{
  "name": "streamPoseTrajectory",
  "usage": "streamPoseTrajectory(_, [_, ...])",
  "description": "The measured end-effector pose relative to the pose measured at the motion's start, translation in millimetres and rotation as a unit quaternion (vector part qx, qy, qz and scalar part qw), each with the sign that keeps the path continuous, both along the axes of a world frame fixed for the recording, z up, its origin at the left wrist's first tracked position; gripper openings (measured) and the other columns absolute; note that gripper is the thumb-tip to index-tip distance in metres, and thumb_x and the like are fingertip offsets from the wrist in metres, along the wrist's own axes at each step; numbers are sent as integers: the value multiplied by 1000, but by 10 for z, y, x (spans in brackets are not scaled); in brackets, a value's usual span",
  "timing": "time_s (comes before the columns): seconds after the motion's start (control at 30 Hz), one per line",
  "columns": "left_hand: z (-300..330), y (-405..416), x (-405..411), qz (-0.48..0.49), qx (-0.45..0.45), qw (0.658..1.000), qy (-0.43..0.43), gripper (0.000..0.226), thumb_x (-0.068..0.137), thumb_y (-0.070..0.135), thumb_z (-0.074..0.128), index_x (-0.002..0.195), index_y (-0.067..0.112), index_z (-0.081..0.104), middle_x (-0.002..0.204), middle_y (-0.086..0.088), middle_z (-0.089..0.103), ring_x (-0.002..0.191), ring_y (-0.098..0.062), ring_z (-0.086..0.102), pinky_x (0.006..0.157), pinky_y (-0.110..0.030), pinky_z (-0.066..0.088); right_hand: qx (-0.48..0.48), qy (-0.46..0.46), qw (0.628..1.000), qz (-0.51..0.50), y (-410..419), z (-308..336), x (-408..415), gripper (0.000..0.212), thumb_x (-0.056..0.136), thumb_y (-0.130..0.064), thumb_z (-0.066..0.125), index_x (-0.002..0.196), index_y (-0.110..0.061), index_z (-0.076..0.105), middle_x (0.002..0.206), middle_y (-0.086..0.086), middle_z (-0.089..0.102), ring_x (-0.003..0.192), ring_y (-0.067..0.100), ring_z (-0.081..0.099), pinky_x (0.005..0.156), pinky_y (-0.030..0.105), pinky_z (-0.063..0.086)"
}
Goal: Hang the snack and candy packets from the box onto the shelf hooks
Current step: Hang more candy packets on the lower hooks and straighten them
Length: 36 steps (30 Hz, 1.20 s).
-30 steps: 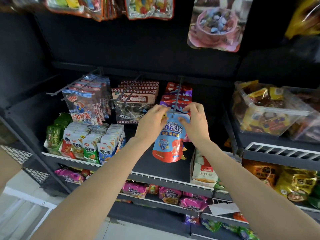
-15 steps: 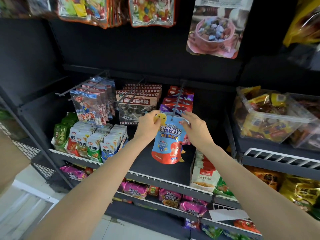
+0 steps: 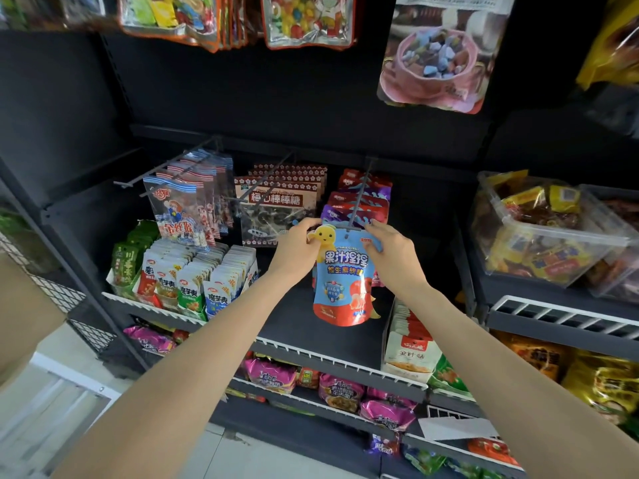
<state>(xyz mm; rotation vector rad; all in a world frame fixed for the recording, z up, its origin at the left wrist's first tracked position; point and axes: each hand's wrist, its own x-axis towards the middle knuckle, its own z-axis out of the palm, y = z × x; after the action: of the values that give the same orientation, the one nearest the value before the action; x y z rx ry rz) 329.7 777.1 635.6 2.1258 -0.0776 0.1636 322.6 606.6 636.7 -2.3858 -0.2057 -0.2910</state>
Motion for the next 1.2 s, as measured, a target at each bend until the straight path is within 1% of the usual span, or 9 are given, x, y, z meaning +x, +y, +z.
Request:
streamPoseTrajectory(0.07, [34, -13, -6, 10, 75, 996, -36, 31, 97, 14, 44, 127, 13, 52, 111, -5, 63, 95, -19, 60, 71, -27, 49, 1, -1, 1000, -4, 0, 17, 7, 41, 97, -12, 50, 138, -8, 47, 147, 8, 41, 137, 20, 36, 111, 28, 28])
streamPoseTrajectory(0.17, [80, -37, -16, 13, 144, 985, -93, 29, 97, 18, 47, 125, 13, 54, 113, -9, 64, 99, -24, 61, 81, -41, 51, 6, -11, 1000, -7, 4, 70, 8, 36, 96, -11, 52, 132, -7, 54, 140, 9, 49, 131, 22, 43, 109, 31, 34])
streamPoseTrajectory(0.37, [397, -30, -75, 26, 238, 952, -189, 28, 95, 18, 51, 122, 16, 57, 119, -2, 59, 103, -18, 58, 74, -31, 49, 32, -65, 997, -10, -27, 338, -45, 29, 95, -8, 51, 122, -9, 62, 126, 6, 58, 118, 19, 51, 99, 27, 42])
streamPoseTrajectory(0.57, [1214, -110, -56, 6, 171, 937, -306, 23, 91, 12, 55, 112, 14, 62, 102, -2, 65, 94, -13, 61, 81, -36, 54, 50, -253, 966, -21, -150, 1101, -190, 25, 93, -7, 52, 113, -12, 65, 108, 0, 62, 103, 16, 58, 91, 32, 49])
streamPoseTrajectory(0.7, [1860, -304, -47, -23, 85, 937, -339, 24, 92, 13, 55, 116, 14, 60, 105, 2, 64, 90, -4, 56, 80, -14, 46, 48, -379, 923, -36, -216, 1685, -289, 20, 92, -5, 54, 107, -10, 66, 103, -2, 60, 95, 13, 57, 81, 23, 48])
streamPoseTrajectory(0.8, [2236, -508, 15, -39, 44, 949, -311, 42, 90, 17, 60, 130, 11, 47, 121, -1, 56, 110, -12, 54, 94, -22, 43, 77, -421, 899, -92, -321, 2013, -237, 18, 90, -5, 56, 107, -9, 61, 109, 4, 54, 102, 17, 52, 78, 7, 40])
streamPoseTrajectory(0.9, [2454, -677, 170, -31, 33, 966, -255, 72, 84, 23, 69, 142, 6, 29, 140, -8, 44, 130, -21, 42, 105, -32, 36, 100, -378, 911, -129, -452, 2238, -108, 37, 87, -5, 58, 123, -11, 50, 125, 9, 46, 115, 20, 44, 79, 0, 30])
streamPoseTrajectory(1.03, [2564, -802, 387, -43, -12, 984, -175, 94, 77, 30, 76, 145, 3, 17, 133, -6, 53, 125, -22, 47, 98, -33, 40, 164, -247, 947, -120, -564, 2409, 90, 67, 89, -17, 62, 145, -15, 26, 144, 9, 37, 130, 22, 39, 95, 20, 31])
streamPoseTrajectory(1.2, [2584, -884, 548, -108, -33, 983, -145, 67, 63, 32, 82, 124, 23, 56, 117, 3, 64, 112, -15, 58, 96, -39, 48, 286, -134, 948, -40, -583, 2453, 296, 66, 93, -26, 58, 149, -21, 24, 140, 2, 50, 128, 22, 47, 107, 39, 39])
